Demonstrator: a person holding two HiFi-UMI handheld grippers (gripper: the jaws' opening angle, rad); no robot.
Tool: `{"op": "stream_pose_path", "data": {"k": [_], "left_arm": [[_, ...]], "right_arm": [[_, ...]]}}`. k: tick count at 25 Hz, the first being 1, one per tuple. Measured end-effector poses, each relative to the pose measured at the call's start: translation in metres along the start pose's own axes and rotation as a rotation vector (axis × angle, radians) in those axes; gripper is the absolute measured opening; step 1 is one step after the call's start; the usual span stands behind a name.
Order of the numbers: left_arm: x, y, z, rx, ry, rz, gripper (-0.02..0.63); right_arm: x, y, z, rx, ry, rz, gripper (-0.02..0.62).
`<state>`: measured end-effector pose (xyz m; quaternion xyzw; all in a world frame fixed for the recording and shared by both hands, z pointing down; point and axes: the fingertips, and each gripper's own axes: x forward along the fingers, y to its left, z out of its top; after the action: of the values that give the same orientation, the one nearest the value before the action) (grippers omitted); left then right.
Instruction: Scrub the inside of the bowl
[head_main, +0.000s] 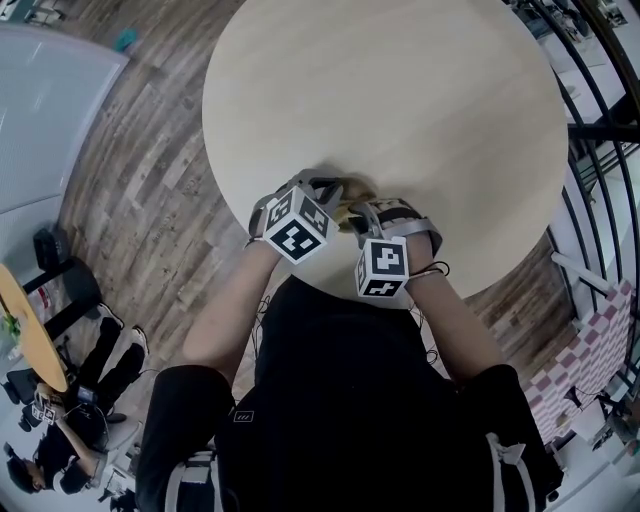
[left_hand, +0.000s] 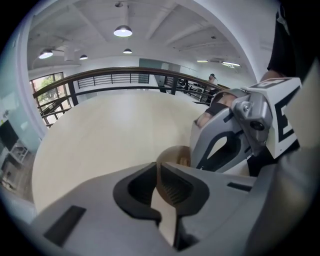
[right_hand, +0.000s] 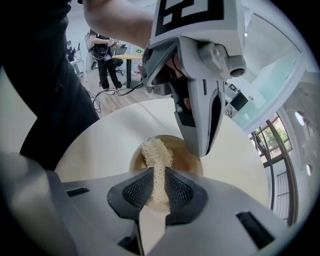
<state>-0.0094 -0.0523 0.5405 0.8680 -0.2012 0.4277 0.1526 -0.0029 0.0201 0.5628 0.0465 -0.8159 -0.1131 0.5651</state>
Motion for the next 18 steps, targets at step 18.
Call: {"op": "stream_pose_path", "data": {"k": [18], "left_arm": [[0.011, -0.010, -0.021, -0.199, 0.040, -0.114, 0.018]], "right_arm": [[0.003, -0.009, -0.010, 0.045, -0.005, -0.063, 0.075]]}}
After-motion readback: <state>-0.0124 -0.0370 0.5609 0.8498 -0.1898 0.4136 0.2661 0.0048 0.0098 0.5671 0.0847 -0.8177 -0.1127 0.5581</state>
